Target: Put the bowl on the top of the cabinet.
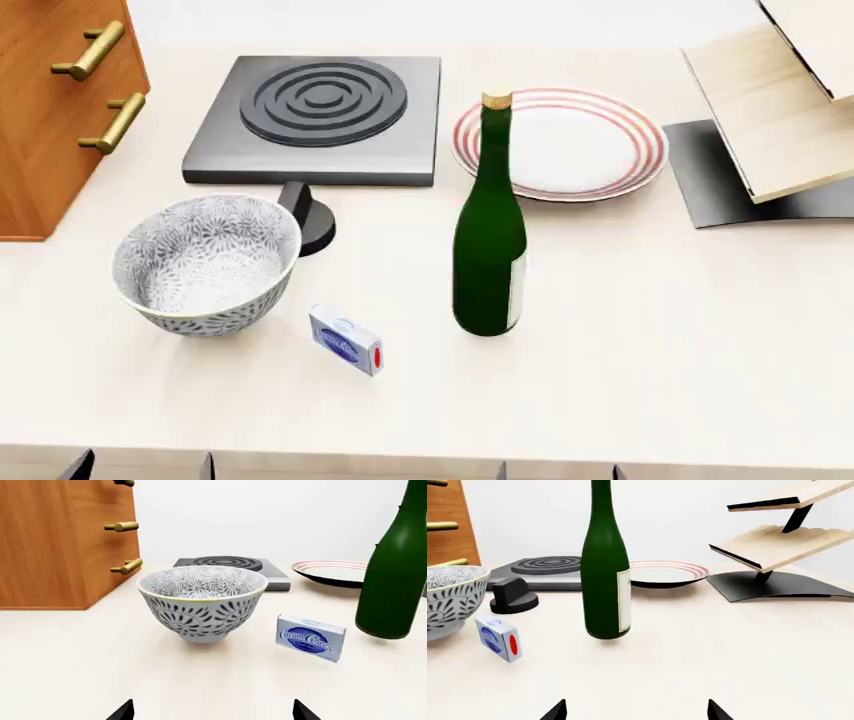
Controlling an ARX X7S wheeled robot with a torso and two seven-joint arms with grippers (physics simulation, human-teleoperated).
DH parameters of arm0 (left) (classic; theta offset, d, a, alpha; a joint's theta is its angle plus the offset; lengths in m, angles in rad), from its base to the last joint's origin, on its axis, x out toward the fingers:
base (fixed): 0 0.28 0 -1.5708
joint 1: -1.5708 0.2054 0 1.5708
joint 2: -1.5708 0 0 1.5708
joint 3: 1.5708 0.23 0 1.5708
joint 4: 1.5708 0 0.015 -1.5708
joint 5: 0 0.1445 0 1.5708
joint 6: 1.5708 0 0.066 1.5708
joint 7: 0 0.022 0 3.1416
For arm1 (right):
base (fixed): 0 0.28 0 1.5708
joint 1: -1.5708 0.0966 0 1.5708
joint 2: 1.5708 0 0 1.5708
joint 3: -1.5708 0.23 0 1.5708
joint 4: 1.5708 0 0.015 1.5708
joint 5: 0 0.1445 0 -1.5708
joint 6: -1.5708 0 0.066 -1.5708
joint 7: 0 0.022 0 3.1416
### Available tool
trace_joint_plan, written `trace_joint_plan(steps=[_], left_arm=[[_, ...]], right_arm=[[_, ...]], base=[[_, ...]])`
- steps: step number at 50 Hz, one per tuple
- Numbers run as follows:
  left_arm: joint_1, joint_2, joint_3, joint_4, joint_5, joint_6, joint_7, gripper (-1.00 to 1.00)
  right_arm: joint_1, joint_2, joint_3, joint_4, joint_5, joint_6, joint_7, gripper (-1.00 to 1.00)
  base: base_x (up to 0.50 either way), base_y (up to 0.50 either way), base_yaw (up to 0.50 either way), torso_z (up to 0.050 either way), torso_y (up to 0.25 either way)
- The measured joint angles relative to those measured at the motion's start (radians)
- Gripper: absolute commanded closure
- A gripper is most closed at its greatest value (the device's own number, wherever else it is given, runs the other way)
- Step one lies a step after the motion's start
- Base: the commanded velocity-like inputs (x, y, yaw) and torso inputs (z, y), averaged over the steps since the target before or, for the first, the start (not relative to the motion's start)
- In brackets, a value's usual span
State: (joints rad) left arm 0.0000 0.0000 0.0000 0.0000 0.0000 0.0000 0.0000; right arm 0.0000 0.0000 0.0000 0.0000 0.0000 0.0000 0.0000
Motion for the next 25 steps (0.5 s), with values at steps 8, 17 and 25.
trace_joint_plan(steps=[8,17,25], left_arm=[[0.000,-0.013,0.012,0.000,-0.007,0.003,-0.031,-1.00],[-0.001,-0.034,0.038,0.028,-0.005,-0.016,-0.078,-1.00],[0.001,-0.050,0.057,0.093,-0.005,-0.057,-0.111,-1.00]], right_arm=[[-0.001,0.020,-0.020,-0.006,0.013,0.004,0.013,-1.00],[-0.001,0.045,-0.050,-0.024,0.002,0.011,0.041,-1.00],[-0.006,0.064,-0.068,-0.118,-0.003,0.072,0.060,-1.00]], base=[[0.00,0.00,0.00,0.000,0.000],[0.00,0.00,0.00,0.000,0.000],[0.00,0.00,0.00,0.000,0.000]])
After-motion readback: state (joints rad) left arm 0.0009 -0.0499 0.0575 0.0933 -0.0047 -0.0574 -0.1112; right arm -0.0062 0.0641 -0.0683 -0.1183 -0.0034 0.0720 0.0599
